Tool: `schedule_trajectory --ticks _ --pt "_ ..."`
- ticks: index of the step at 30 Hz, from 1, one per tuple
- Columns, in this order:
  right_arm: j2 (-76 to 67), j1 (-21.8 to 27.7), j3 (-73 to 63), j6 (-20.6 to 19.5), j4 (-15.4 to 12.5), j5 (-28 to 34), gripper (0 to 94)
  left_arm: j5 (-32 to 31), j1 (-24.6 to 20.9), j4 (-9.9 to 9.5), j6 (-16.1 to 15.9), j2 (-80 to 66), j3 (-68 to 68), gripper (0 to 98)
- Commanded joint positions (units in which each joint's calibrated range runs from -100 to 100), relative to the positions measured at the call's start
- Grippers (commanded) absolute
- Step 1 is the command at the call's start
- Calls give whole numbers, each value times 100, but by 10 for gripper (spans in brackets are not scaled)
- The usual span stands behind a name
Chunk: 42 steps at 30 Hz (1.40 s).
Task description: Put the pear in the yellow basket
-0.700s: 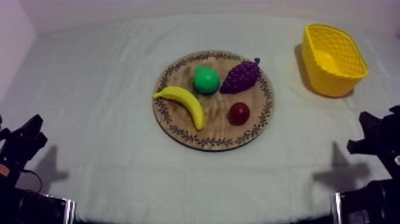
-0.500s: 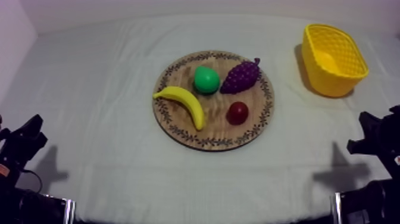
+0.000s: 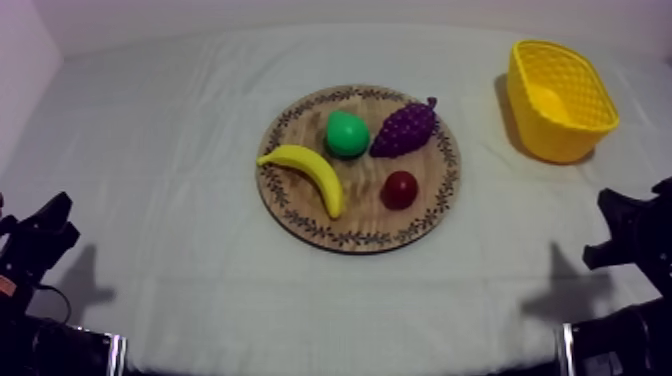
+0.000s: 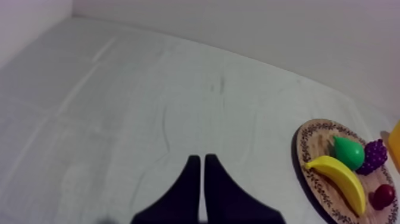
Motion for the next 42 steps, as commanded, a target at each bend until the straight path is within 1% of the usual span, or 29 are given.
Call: schedule_trajectory --ticks 1,4,6,10,16,19,26,30,34,42 --pt "297 -312 -204 -541 350 280 5 0 0 1 0 2 -2 1" --pt "883 -597 -658 -1071 691 478 5 0 0 1 -2 2 -2 1" --pt "1365 -742 -1164 -1213 781 740 5 0 0 1 1 2 -2 1" --pt "2415 -887 -2488 -1207 638 1328 4 0 0 1 1 2 -2 1" --pt "3859 -993 -4411 -1350 386 2109 4 0 0 1 -1 2 -2 1" --pt "4562 -1174 -5362 -1372 376 2548 6 0 0 1 -3 2 -2 1" --pt "6248 -1598 -7546 -1448 476 3664 5 0 0 1 -1 2 -2 1" --pt "7250 -1853 -8510 -1636 537 4140 4 0 0 1 -2 2 -2 1" --pt "8256 -2071 -9282 -1909 553 4482 3 0 0 1 -2 2 -2 1" --pt "10115 -2300 -10805 -2349 344 5022 3 0 0 1 -2 2 -2 1"
